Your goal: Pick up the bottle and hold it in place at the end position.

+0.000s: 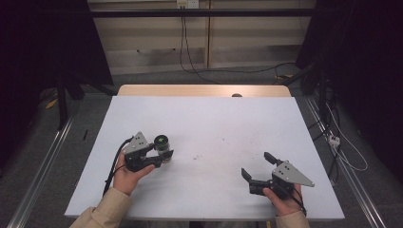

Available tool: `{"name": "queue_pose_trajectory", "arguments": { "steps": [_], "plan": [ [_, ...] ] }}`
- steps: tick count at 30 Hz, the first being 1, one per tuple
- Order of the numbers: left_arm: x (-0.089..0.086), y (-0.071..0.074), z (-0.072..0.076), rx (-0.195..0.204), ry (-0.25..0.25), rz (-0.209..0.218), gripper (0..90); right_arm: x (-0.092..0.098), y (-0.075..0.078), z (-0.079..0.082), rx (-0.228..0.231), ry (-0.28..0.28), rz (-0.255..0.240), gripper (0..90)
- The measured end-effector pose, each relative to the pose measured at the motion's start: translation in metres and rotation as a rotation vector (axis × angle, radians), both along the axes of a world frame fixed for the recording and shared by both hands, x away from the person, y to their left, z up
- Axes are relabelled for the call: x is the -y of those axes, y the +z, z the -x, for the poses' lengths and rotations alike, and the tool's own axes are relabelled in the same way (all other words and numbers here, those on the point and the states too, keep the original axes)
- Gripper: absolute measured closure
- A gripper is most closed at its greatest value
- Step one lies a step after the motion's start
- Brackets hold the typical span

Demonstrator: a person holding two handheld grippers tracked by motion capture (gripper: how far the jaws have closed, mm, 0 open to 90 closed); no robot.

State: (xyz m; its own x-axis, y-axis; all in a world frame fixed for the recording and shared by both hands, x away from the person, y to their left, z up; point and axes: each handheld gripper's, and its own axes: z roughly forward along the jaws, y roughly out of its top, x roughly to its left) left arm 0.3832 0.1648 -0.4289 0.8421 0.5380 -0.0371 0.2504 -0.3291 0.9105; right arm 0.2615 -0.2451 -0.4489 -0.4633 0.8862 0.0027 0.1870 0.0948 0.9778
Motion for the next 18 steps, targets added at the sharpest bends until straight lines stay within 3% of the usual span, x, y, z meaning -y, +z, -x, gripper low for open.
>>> {"name": "queue_pose_trajectory", "arguments": {
  "steps": [18],
  "plan": [
    [0.024, 0.001, -0.018, -0.015, -0.044, -0.024, 53.2, -0.001, 0.000, -0.001, -0.010, 0.005, -0.016, 2.8]
  ]
}}
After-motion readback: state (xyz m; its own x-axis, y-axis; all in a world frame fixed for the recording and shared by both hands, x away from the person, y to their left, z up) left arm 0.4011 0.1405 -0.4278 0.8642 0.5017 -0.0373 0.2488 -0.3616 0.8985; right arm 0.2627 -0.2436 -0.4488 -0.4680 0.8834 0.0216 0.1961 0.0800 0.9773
